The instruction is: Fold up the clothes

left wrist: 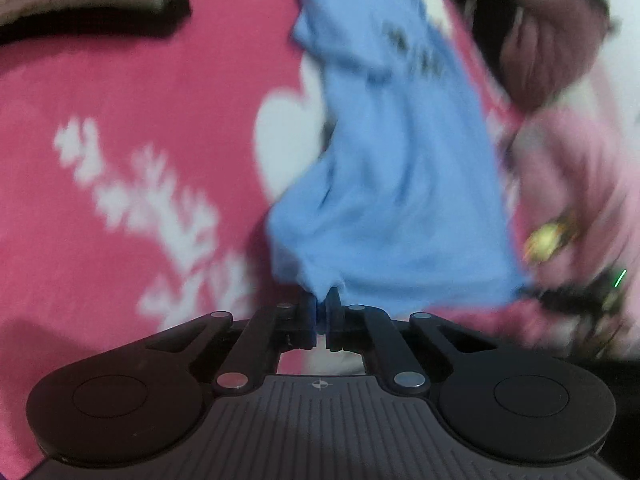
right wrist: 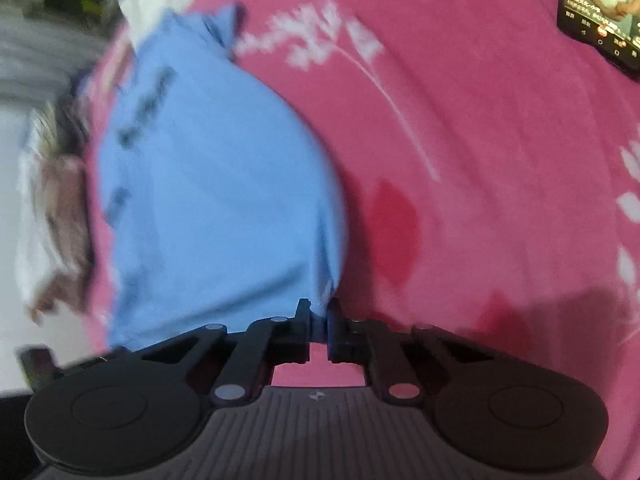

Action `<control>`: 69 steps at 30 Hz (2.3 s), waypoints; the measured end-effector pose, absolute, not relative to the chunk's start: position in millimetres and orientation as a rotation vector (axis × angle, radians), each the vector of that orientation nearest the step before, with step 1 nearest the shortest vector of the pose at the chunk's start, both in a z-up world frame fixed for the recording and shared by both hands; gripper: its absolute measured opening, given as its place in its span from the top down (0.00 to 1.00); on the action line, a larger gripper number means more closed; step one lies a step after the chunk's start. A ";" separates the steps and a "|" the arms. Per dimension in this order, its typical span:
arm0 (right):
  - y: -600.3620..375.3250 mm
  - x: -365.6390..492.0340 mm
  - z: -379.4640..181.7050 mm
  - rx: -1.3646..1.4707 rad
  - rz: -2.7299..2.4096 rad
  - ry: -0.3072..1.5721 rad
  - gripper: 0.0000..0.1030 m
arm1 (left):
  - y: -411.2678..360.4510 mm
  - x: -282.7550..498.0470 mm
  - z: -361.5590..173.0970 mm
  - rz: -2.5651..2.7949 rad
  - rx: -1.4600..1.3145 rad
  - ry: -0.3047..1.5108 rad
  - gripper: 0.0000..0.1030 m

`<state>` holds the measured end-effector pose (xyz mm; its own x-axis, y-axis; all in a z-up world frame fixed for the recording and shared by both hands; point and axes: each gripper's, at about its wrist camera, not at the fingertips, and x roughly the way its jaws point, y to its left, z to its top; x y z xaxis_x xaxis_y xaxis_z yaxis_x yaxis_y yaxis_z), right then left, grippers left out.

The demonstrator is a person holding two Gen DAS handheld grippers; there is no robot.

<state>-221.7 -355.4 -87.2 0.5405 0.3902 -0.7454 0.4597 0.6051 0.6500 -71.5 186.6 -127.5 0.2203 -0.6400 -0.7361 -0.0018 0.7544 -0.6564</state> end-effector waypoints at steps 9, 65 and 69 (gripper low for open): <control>-376.3 -157.0 62.4 0.914 0.105 0.565 0.92 | 218.7 36.7 49.5 -0.593 -0.722 0.777 0.99; -304.0 -282.3 -39.1 0.510 -0.241 1.147 0.73 | 216.1 -90.5 -90.6 -0.448 0.035 1.337 0.83; -255.8 -240.6 -50.7 0.468 -0.073 1.102 0.73 | 192.7 -76.2 -102.1 -0.490 -0.061 1.288 0.82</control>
